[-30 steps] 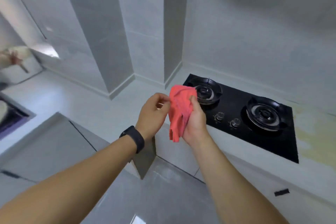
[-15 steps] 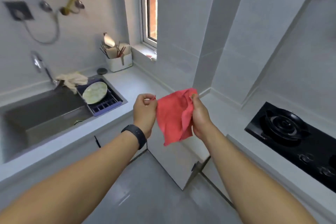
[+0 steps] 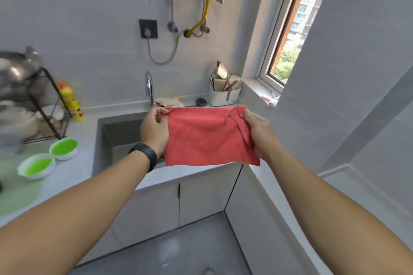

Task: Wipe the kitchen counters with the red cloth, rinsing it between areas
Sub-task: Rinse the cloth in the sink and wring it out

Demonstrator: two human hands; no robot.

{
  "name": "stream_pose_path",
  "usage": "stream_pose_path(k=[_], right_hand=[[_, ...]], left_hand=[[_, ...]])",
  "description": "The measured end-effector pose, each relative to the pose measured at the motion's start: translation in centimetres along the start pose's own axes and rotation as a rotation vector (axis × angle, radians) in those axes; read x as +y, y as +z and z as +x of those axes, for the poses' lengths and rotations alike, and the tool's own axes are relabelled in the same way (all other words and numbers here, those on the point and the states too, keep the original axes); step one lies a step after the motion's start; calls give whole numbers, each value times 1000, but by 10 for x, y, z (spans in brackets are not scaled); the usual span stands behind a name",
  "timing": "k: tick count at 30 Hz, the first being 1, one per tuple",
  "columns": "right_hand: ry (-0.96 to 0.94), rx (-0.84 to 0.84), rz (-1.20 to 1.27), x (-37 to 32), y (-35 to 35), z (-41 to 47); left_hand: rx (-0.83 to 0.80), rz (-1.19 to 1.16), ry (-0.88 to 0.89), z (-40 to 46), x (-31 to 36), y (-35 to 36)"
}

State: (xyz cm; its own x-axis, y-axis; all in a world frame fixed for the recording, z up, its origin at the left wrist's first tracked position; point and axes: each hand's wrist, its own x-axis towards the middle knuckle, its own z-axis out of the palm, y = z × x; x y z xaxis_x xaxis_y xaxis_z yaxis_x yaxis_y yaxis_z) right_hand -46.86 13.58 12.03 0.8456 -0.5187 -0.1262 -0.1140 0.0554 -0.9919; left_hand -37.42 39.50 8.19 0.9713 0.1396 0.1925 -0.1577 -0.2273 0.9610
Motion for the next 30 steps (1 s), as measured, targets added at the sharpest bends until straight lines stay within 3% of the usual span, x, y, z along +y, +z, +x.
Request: stream_pose_path(k=[7, 10, 16, 21, 24, 30], right_hand=[[118, -190, 46, -2, 100, 99], [102, -255, 93, -3, 140, 137], [73, -366, 56, -6, 212, 162], [11, -462, 72, -26, 268, 176], [-9, -565, 77, -44, 297, 179], [36, -587, 127, -72, 339, 185]], left_hand=[[229, 91, -126, 89, -45, -58], [326, -4, -204, 124, -57, -77], [322, -63, -332, 143, -82, -93], [149, 117, -421, 178, -112, -110], [59, 107, -429, 202, -110, -100], [-513, 60, -390, 256, -101, -72]])
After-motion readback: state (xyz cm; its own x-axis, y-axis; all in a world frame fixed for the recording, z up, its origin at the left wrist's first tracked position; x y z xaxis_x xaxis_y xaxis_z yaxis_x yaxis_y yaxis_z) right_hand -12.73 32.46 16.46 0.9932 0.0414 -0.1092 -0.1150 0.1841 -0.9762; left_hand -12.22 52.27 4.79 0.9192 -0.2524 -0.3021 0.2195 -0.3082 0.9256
